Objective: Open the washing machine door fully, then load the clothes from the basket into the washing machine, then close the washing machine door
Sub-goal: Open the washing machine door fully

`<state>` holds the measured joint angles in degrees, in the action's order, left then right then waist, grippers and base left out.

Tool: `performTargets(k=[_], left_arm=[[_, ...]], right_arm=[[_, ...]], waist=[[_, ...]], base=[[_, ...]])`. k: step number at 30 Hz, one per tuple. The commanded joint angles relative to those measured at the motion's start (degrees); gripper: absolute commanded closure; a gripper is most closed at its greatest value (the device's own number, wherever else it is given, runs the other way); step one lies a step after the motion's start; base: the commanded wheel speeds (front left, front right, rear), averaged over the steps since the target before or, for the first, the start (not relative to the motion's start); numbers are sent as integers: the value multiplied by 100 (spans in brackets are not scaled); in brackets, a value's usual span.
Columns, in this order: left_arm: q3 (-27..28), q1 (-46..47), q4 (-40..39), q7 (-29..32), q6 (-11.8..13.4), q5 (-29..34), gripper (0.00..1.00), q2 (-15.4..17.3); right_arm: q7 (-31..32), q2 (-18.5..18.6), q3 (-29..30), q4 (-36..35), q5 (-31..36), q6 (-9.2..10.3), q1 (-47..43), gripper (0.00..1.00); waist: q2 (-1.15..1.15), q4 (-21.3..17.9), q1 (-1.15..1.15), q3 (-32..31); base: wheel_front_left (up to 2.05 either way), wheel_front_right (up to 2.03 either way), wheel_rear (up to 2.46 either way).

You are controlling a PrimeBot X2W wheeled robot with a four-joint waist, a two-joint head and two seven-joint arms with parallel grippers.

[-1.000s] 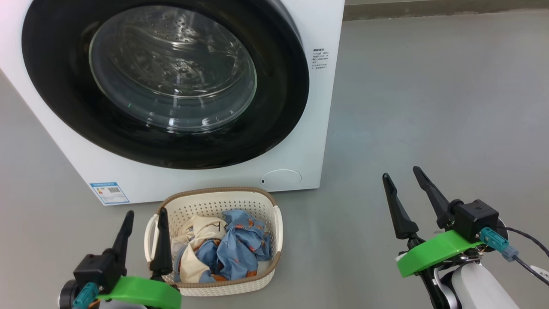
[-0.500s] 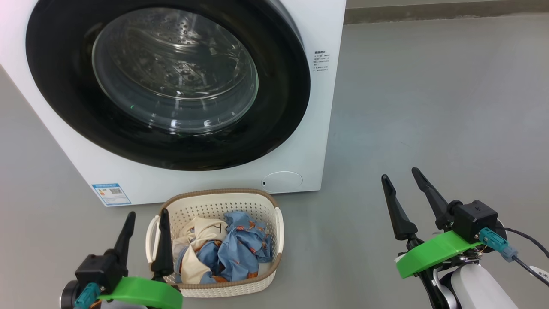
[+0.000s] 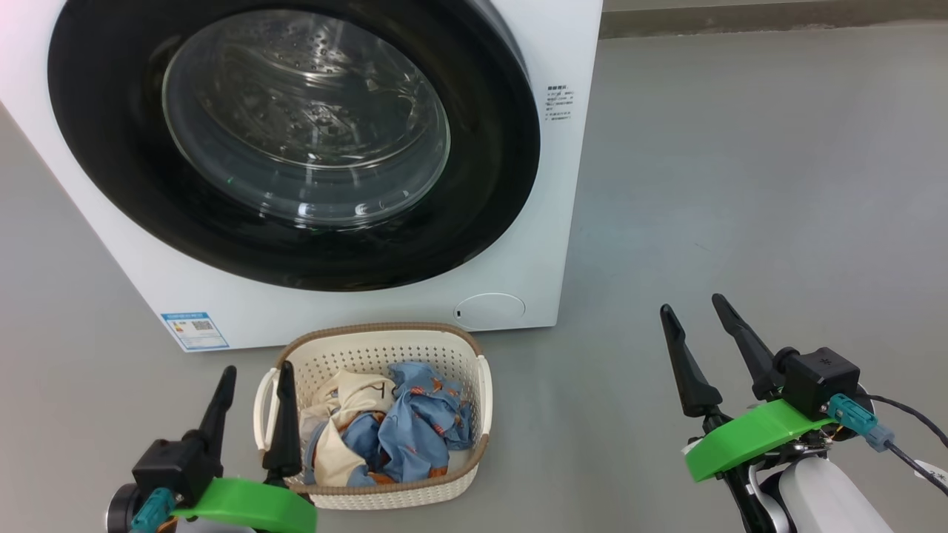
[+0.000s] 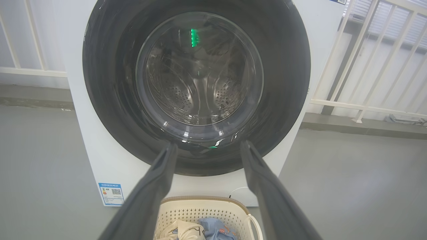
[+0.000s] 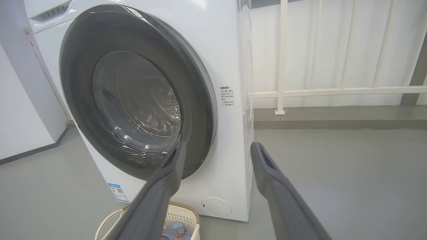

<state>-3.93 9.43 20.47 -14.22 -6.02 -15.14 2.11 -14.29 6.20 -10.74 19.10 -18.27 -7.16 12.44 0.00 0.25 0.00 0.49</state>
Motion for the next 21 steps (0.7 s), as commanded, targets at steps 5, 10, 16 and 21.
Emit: performTargets(k=[5,10,16,21], left_arm=[[137,178,-96,-78,-24,-18,0,76],[140,224,-108,-78,-26,-19,0,76],[102,310,-115,-78,-38,-40,0,76],[47,353,-149,-78,-59,-73,0,76]], right_arm=[[-71,42,-93,-75,-83,-33,198,0],[-71,117,-82,-55,-182,-33,404,0],[-71,252,-26,-13,-308,-33,753,0],[-71,343,60,69,-518,-33,1039,18]], waist=[[0,21,0,60],[0,49,0,192],[0,131,0,381],[0,223,0,483]], base=[[0,0,0],[0,0,0],[0,0,0],[0,0,0]])
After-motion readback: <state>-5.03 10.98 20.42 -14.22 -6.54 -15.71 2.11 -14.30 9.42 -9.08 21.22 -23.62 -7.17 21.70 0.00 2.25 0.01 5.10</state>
